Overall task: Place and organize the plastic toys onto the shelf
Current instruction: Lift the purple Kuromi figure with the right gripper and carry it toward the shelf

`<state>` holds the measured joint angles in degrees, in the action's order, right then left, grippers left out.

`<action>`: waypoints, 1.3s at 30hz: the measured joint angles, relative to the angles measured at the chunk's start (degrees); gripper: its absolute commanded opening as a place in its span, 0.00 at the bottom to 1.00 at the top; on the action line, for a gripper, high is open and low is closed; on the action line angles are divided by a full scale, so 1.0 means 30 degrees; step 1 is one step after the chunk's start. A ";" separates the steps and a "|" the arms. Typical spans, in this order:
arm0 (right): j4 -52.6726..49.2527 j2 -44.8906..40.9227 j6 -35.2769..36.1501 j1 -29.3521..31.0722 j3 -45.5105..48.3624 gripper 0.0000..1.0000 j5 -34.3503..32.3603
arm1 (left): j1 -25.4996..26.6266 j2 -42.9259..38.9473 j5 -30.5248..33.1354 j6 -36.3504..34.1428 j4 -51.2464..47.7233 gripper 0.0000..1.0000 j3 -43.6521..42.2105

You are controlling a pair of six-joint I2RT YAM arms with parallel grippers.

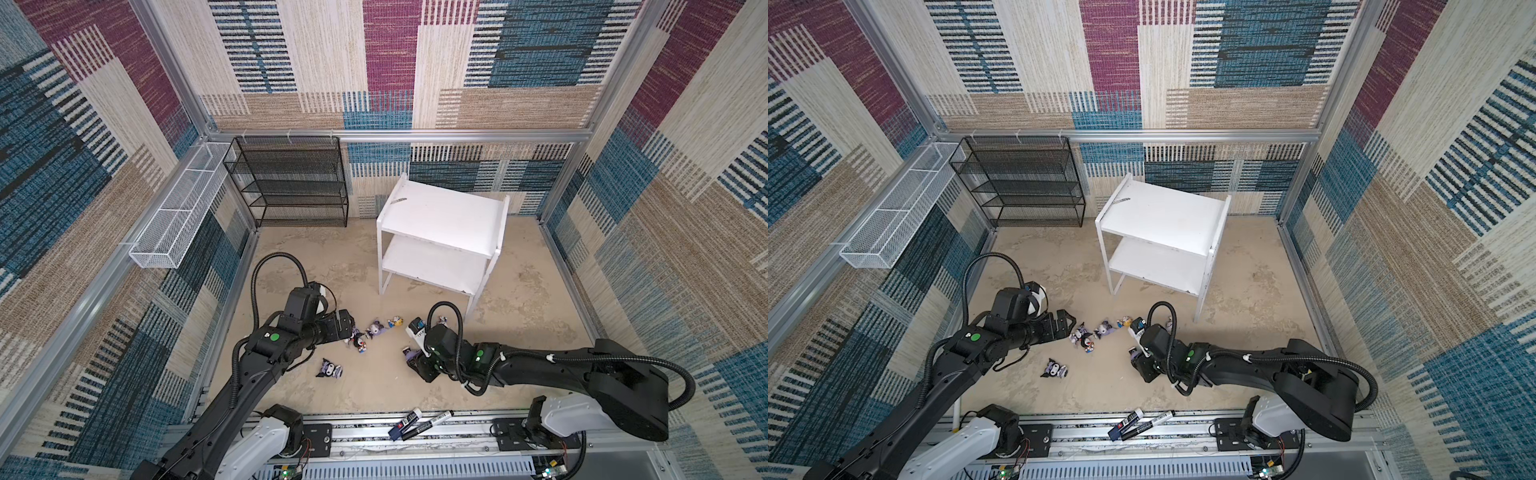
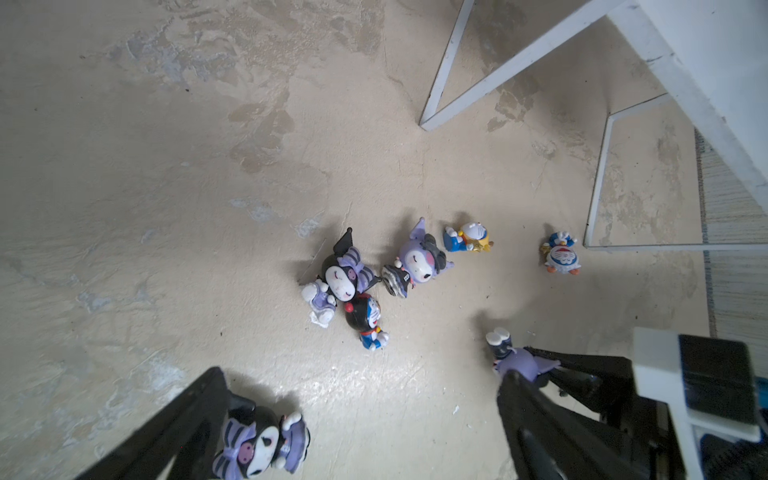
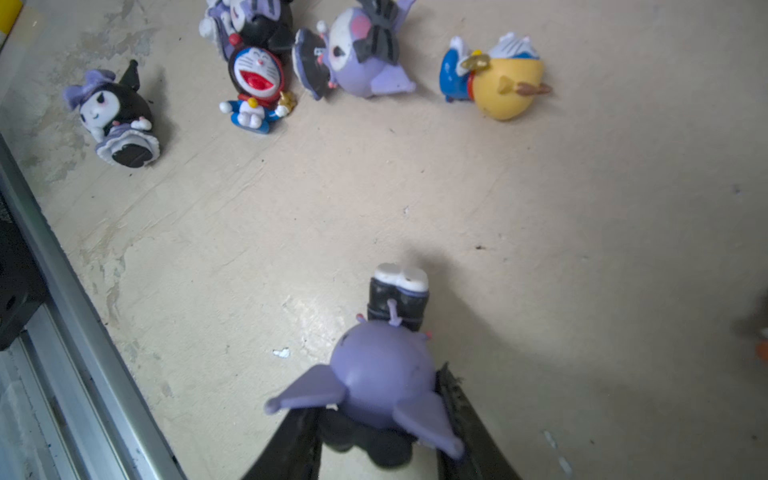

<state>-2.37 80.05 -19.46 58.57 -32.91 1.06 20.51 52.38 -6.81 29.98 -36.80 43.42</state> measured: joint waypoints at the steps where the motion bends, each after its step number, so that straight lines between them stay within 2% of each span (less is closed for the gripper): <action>1: 0.0000 0.0095 0.0015 0.0029 -0.0029 0.34 0.0022 | 0.0000 0.0000 -0.0073 0.0000 0.0051 1.00 0.0000; 6: -0.0044 0.0102 0.0146 0.0029 -0.0044 0.37 -0.0051 | 0.0000 0.0219 -0.0342 -0.0007 0.0182 1.00 0.0000; 11: -0.0306 -0.0306 0.0131 0.0073 0.0007 0.46 -0.0634 | 0.0000 0.0576 -0.0430 -0.0015 0.0313 1.00 0.0000; 17: -0.0750 -0.1056 -0.0058 0.0080 0.0423 0.62 -0.1377 | 0.0000 0.0896 -0.0801 -0.0015 0.0568 1.00 0.0000; 22: -0.1151 -0.1435 -0.0270 0.0087 0.0605 0.62 -0.1836 | 0.0000 0.0889 -0.0867 -0.0015 0.0831 1.00 0.0000; 29: -0.1807 -0.2120 -0.0554 0.0379 0.0823 0.53 -0.2229 | 0.0000 0.0765 -0.0882 -0.0015 0.0976 1.00 -0.0087; 39: -0.2157 -0.1064 -0.1013 0.1450 0.0197 0.52 -0.2871 | 0.0000 0.0860 -0.1275 -0.0015 0.1042 1.00 -0.0087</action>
<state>-8.84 76.86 -22.50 62.92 -32.32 -7.55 20.51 54.96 -10.63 29.93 -33.67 43.16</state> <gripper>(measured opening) 0.528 0.998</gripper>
